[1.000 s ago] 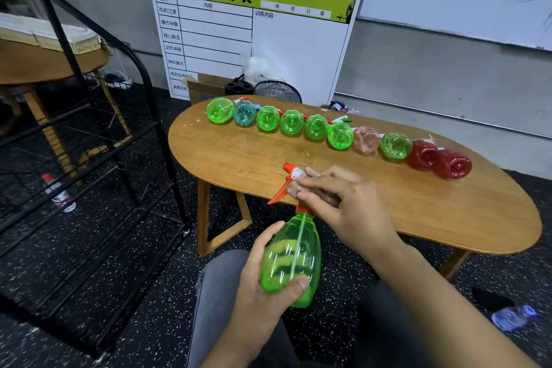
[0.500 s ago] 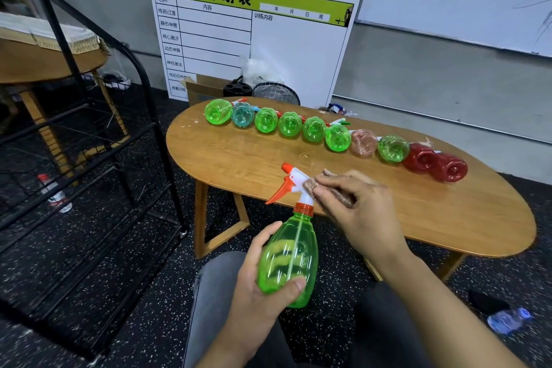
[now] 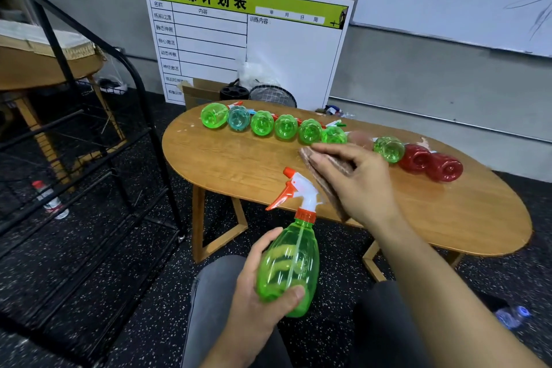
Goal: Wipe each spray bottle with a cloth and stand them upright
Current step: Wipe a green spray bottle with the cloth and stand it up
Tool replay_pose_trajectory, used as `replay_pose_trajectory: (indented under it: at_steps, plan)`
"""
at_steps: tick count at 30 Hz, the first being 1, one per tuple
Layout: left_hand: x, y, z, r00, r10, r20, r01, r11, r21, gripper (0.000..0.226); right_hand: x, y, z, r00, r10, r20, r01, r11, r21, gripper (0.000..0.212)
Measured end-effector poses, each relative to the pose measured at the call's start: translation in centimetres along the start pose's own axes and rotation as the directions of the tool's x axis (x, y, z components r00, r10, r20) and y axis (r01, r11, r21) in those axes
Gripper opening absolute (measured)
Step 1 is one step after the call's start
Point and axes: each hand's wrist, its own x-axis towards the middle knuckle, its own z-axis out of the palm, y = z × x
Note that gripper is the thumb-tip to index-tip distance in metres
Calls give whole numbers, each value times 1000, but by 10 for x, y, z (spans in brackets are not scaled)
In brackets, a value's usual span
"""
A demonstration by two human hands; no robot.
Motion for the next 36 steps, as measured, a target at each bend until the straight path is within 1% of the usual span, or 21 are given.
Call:
replay_pose_trajectory:
  at_steps: [3, 4, 6, 9, 12, 13, 14, 15, 16, 18, 19, 20, 22, 27, 29, 31, 32, 33, 34, 35, 36]
  plan:
    - [-1, 1, 0, 1000, 7, 1, -7, 1000, 9, 93, 6, -4, 11, 967, 67, 246, -59, 997, -41, 28]
    - [-1, 1, -1, 1000, 12, -6, -12, 1000, 7, 94, 5, -2, 14, 957, 85, 277, -76, 996, -44, 29]
    - [-1, 2, -2, 1000, 7, -23, -8, 1000, -19, 95, 3, 2, 15, 947, 128, 295, -115, 992, -61, 30]
    - [-1, 3, -3, 999, -3, -41, 1, 999, -50, 95, -1, 2, 9, 911, 240, 334, -205, 969, -136, 29]
    - [-1, 3, -3, 998, -10, -60, 6, 998, -70, 95, 1, 2, -9, 834, 324, 447, -215, 936, -278, 24]
    - [-1, 3, -3, 998, -10, -63, 5, 997, -72, 93, 4, 2, -17, 806, 342, 482, -208, 928, -309, 20]
    - [0, 3, -3, 998, -8, -59, 4, 997, -72, 91, 7, 1, -25, 795, 347, 497, -205, 925, -319, 16]
    - [0, 3, -3, 999, -8, -52, 4, 997, -71, 89, 9, -1, -29, 808, 340, 482, -214, 930, -298, 14]
    - [1, 4, -2, 999, -6, -43, 3, 998, -64, 87, 10, -3, -31, 847, 309, 433, -225, 946, -234, 14]
    - [2, 4, 0, 1000, 2, -27, -3, 999, -32, 84, 11, -9, -24, 934, 218, 284, -214, 976, -43, 17]
    - [2, 5, 1, 1000, 3, -19, -3, 1000, -22, 83, 10, -11, -17, 953, 176, 247, -186, 982, 17, 20]
    - [1, 5, 1, 1000, 2, -14, -2, 1000, -18, 82, 9, -13, -10, 958, 144, 249, -158, 987, 37, 22]
    - [0, 5, -1, 1000, 1, -12, -1, 1000, -27, 81, 6, -11, 4, 946, 135, 295, -142, 990, 0, 23]
    - [-4, 5, -3, 998, -35, -55, 32, 998, -48, 88, -1, -1, 4, 905, 245, 346, -176, 960, -219, 27]
    - [-3, 6, -2, 997, -45, -67, 42, 998, -55, 91, -2, 0, -5, 889, 265, 373, -154, 941, -301, 28]
    - [-3, 7, -2, 997, -45, -67, 42, 998, -45, 91, -3, 2, -18, 851, 289, 438, -118, 919, -377, 27]
    - [-2, 7, -1, 997, -43, -62, 41, 999, -36, 90, -4, 2, -25, 844, 289, 453, -93, 909, -407, 26]
    - [-2, 7, 0, 998, -42, -55, 40, 999, -28, 89, -5, 1, -30, 856, 271, 440, -71, 906, -418, 25]
    - [-2, 7, 1, 998, -38, -45, 37, 999, -22, 87, -7, 0, -32, 896, 217, 387, -52, 917, -395, 27]
    - [-2, 5, 2, 999, -36, -34, 35, 999, -15, 86, -10, -1, -31, 946, 139, 294, -33, 940, -338, 30]
    - [-2, 4, 3, 999, -34, -23, 34, 999, -6, 86, -14, -2, -28, 980, 55, 193, 0, 961, -276, 32]
